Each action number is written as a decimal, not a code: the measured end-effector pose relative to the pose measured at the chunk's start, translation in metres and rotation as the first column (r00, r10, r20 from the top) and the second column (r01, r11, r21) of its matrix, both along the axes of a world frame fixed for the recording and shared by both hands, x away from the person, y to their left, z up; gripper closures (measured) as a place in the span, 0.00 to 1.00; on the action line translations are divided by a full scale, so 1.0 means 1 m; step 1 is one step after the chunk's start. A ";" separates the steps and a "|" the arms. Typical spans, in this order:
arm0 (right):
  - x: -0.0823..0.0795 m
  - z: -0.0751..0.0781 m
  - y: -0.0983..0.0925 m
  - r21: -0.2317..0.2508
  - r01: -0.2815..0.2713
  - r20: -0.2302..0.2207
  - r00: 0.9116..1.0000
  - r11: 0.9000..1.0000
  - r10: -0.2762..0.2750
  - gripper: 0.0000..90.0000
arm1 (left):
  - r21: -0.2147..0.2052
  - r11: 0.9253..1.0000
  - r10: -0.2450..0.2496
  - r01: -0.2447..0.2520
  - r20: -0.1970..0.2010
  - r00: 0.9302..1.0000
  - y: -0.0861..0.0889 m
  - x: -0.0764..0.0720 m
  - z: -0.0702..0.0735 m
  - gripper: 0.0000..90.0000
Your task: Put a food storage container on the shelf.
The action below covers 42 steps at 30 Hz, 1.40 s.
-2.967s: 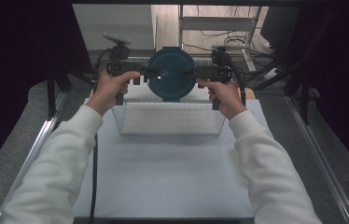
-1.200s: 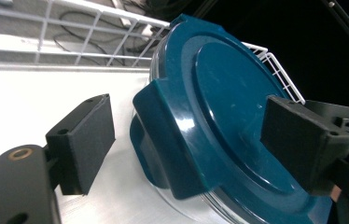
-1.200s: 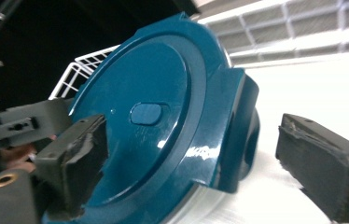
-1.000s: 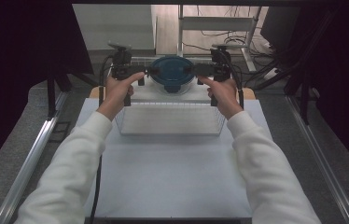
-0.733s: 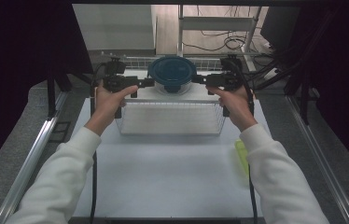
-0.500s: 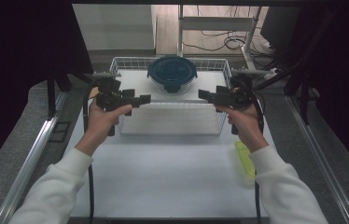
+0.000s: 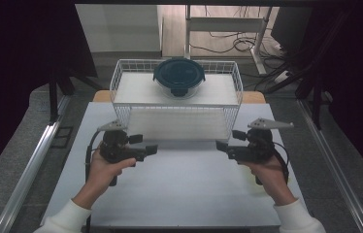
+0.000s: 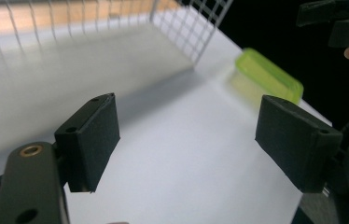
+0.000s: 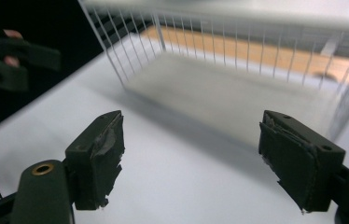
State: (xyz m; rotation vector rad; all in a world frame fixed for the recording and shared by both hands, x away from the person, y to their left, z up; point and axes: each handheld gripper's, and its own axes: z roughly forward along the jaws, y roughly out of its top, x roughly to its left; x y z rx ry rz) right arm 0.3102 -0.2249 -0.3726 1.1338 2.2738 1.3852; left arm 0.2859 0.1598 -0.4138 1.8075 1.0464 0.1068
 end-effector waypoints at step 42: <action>-0.030 -0.075 -0.008 -0.142 -0.041 -0.121 0.992 0.989 0.024 0.29 | 0.151 0.989 0.021 -0.012 -0.059 0.998 0.000 -0.035 -0.069 0.25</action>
